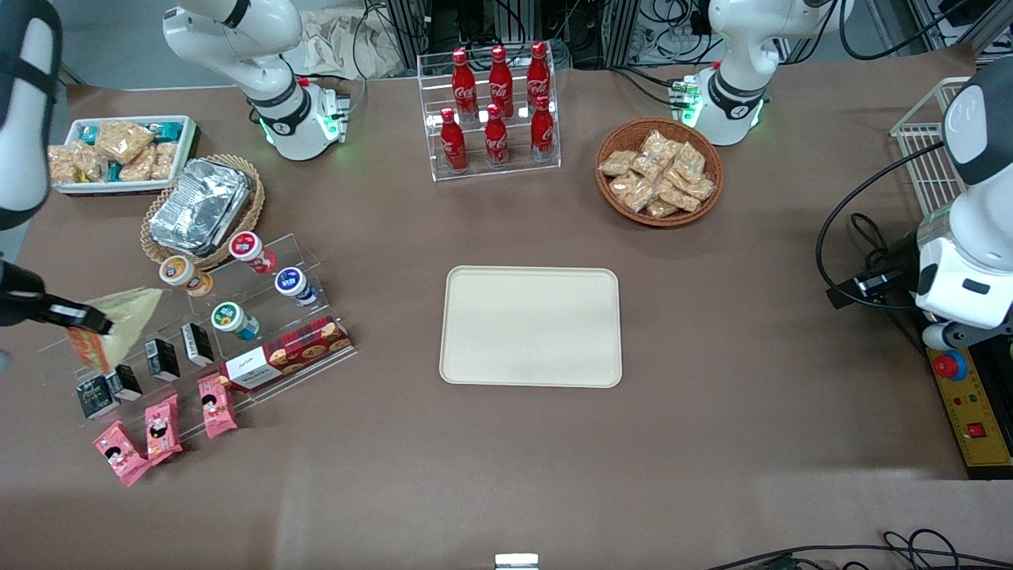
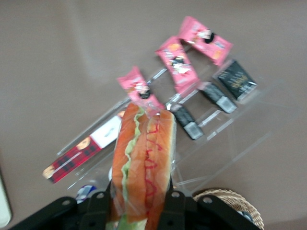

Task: Place sandwich on tray
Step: 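Lift the sandwich out of the rack and carry it toward the tray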

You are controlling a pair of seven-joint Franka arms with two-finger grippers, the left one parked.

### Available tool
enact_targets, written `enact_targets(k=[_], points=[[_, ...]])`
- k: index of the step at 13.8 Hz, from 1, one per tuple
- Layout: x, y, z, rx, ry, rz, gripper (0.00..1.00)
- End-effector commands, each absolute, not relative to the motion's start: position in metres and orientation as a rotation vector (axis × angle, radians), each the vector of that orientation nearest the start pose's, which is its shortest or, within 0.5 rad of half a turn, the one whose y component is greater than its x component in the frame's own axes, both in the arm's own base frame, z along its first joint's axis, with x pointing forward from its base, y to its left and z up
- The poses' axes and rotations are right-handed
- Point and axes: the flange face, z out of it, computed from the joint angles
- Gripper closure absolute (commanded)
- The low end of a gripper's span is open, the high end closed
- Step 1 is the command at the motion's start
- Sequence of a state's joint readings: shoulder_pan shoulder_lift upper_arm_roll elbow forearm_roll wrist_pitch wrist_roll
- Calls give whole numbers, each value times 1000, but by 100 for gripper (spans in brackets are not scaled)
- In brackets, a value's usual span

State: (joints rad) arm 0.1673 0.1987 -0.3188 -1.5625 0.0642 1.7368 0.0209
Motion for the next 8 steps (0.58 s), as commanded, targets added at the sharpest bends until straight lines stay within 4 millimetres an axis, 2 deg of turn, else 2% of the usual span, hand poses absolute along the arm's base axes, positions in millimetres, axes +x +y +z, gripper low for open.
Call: enact_targets(k=[1,2,3,5,8], points=[[621,-1,559,-3128,59,-37,63],[621,35,565,-3128,-31,-54,63],[619,61,568,-3125,-97,-65,63],[613,125,567,-3116,-258,-80,63],[603,223,540,-3094,-489,-89,63]])
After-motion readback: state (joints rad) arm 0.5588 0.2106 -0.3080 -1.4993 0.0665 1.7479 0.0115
